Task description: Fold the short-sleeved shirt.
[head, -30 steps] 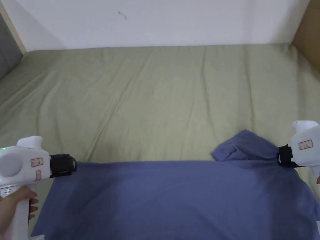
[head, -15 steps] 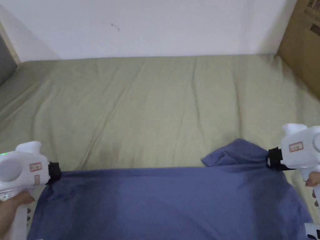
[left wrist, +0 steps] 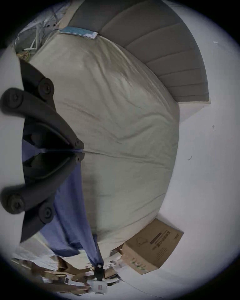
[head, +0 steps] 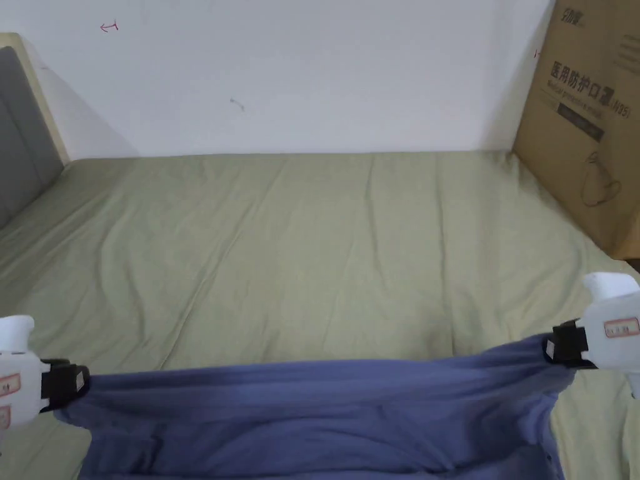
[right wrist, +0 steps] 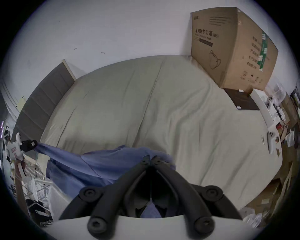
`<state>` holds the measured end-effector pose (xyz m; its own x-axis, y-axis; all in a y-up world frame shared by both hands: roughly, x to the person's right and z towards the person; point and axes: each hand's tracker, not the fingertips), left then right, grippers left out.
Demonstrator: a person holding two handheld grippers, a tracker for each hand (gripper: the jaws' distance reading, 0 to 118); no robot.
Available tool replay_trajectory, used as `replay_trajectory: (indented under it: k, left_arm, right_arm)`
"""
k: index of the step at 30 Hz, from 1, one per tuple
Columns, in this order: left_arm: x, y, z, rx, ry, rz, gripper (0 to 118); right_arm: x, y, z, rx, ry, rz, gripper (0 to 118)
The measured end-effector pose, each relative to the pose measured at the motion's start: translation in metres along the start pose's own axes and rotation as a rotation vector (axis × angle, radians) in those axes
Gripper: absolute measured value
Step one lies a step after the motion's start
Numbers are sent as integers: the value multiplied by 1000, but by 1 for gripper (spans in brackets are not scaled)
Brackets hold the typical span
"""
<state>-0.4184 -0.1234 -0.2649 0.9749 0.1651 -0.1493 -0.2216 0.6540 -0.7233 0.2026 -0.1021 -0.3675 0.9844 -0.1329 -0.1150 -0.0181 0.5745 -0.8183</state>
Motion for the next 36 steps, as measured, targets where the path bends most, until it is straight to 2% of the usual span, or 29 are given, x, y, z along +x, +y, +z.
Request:
replay_trajectory:
  k: [6,11,12,13,14,15,16,17,18,19,23,24,25,26,27,28,30,34,36]
  left_arm:
    - [-8,-75,21,-78,39,-75,1]
    - [-11,-112,12,-119,62,-116,2]
    - [-13,-115,9,-124,65,-112,7]
    - [-12,-118,7,-126,78,-96,18]
    - [-12,-119,6,-134,96,-88,37]
    - [-12,-119,6,-144,113,-87,61]
    - [-14,-119,8,-141,113,-85,75]
    - [-13,-119,11,-137,110,-81,87]
    - [-13,-118,14,-131,108,-74,95]
    - [-14,-116,19,-114,107,-62,95]
    - [-6,-100,38,-37,110,-32,94]
    - [-4,-96,41,-20,109,-26,88]
    - [1,-94,44,0,90,-22,73]
    - [5,-93,47,26,67,-15,46]
    - [8,-93,47,36,56,-14,5]
    - [11,-94,45,39,42,-21,0]
    - [15,-100,40,35,45,-10,0]
    - [9,-110,37,24,-16,88,0]
    - [-2,-112,40,32,-31,120,0]
  right_arm:
    - [3,-94,25,-88,5,-14,0]
    - [13,-156,-1,-200,-7,-69,0]
    - [13,-162,-4,-210,-9,-69,0]
    - [10,-169,-5,-201,-20,-63,0]
    - [8,-171,-4,-178,-41,-62,0]
    - [4,-173,-2,-163,-42,-65,4]
    - [2,-172,2,-152,-39,-68,22]
    - [1,-171,5,-142,-39,-70,46]
    - [-1,-168,7,-139,-43,-65,66]
    - [0,-163,7,-129,-51,-51,65]
    - [-20,-137,17,-19,-79,25,65]
    - [-24,-132,19,3,-71,30,63]
    - [-31,-124,20,25,-47,43,56]
    - [-38,-118,19,45,-26,48,38]
    - [-48,-114,22,56,-18,47,0]
    - [-58,-111,18,64,-18,51,0]
    - [-79,-108,9,77,-36,50,0]
    - [-128,-112,-14,28,53,153,0]
    - [-143,-114,-26,23,66,157,0]
